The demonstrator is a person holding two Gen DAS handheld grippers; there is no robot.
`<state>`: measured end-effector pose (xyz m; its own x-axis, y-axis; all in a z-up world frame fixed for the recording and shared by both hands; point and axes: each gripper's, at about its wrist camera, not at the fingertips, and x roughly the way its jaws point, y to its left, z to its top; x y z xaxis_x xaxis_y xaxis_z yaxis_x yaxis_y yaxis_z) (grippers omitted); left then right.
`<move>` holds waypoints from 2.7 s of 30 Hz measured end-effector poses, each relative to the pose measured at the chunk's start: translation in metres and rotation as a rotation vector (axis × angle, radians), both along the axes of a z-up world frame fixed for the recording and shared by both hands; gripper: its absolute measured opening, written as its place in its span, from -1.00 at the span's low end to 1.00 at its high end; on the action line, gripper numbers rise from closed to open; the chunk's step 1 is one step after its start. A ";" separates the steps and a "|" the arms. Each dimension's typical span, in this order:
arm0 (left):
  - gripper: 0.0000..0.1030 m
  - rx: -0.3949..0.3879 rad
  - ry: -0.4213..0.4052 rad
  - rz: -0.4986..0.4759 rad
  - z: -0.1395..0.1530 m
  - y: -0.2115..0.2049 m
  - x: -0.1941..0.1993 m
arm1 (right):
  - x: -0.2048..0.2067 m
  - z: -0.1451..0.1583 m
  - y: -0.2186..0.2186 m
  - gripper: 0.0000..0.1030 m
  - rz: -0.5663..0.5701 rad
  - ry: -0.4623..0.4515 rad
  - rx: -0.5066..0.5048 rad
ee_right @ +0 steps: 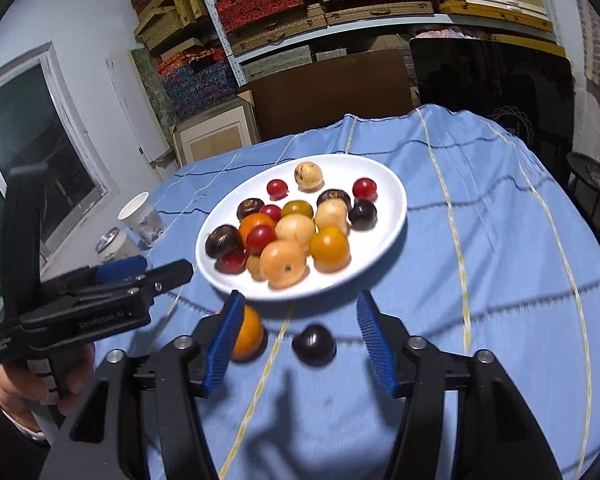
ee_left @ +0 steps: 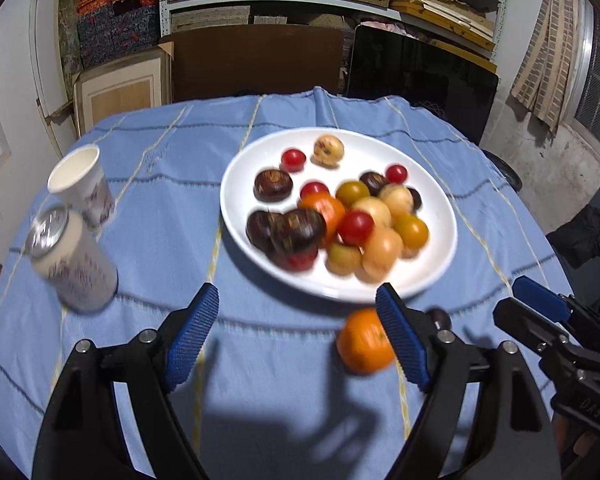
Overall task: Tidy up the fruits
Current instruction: 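Withdraw both open tools from the plate back to the last fruits, then grasp the mandarin with the left tool while the right grasps the dark brown fruit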
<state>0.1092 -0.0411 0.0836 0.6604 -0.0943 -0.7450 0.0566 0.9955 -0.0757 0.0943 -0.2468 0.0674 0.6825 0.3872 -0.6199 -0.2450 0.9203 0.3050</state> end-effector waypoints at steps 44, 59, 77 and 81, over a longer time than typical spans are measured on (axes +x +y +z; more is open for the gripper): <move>0.54 0.060 0.118 -0.055 -0.062 -0.045 0.007 | -0.031 -0.047 -0.014 0.29 0.007 0.065 0.055; -0.11 0.093 0.095 -0.107 -0.061 -0.044 -0.005 | -0.029 -0.051 -0.019 0.29 -0.023 0.067 0.038; -0.11 -0.044 0.119 -0.085 -0.062 0.005 -0.028 | 0.020 -0.054 0.041 0.23 0.009 0.115 -0.234; -0.11 -0.058 0.130 -0.085 -0.063 0.006 -0.027 | 0.031 -0.063 0.049 -0.20 0.021 0.132 -0.276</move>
<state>0.0823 -0.0355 0.0202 0.5467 -0.1905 -0.8154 0.1261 0.9814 -0.1447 0.1255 -0.1981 0.0049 0.5823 0.2051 -0.7867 -0.2397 0.9680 0.0749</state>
